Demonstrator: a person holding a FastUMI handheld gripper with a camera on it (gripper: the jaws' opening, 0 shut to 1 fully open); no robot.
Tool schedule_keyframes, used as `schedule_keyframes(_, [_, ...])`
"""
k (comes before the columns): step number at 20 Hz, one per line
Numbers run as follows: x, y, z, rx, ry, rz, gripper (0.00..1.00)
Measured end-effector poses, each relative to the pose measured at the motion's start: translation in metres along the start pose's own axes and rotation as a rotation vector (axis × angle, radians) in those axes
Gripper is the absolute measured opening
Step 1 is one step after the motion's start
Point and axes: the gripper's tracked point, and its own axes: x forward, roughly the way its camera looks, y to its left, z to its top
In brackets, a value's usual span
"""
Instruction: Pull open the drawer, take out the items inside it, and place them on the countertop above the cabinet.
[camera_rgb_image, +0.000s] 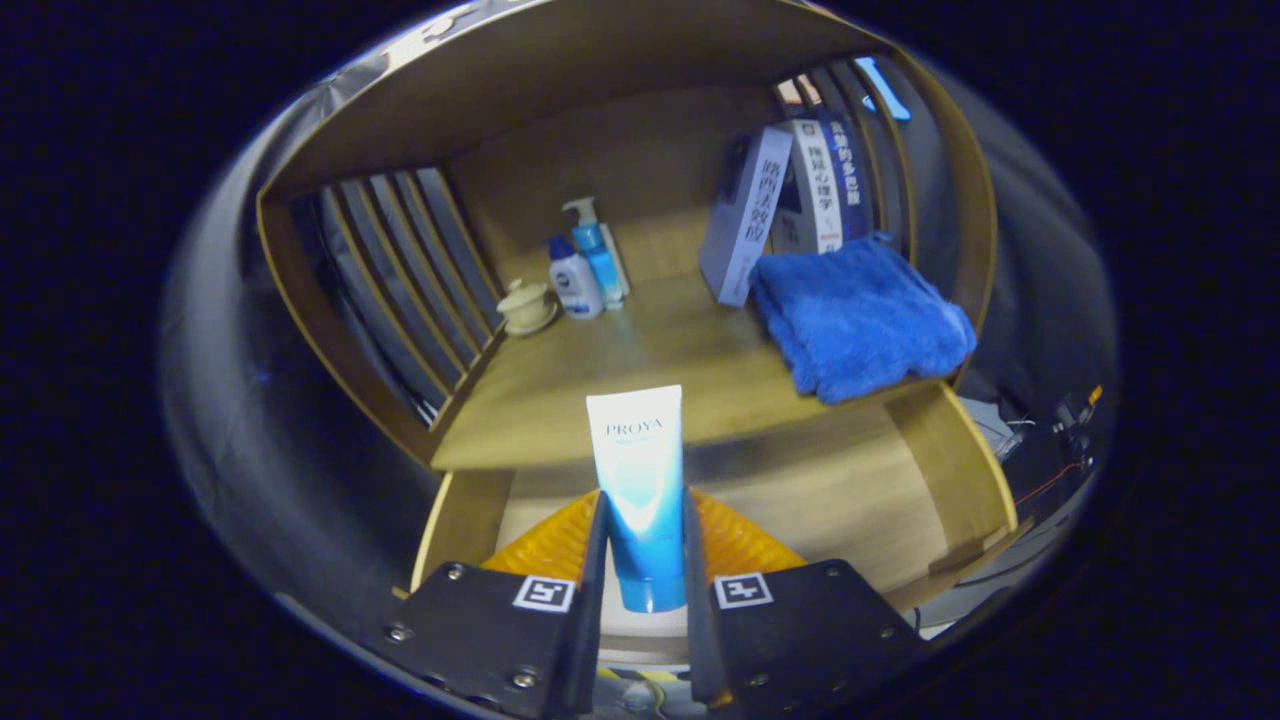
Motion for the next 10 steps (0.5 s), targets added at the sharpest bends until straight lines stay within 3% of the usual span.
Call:
schedule_keyframes(7, [0.068, -0.008, 0.049, -0.003, -0.119, -0.046, 0.36])
schedule_keyframes(10, [0.101, 0.002, 0.056, -0.001, -0.155, -0.005, 0.36])
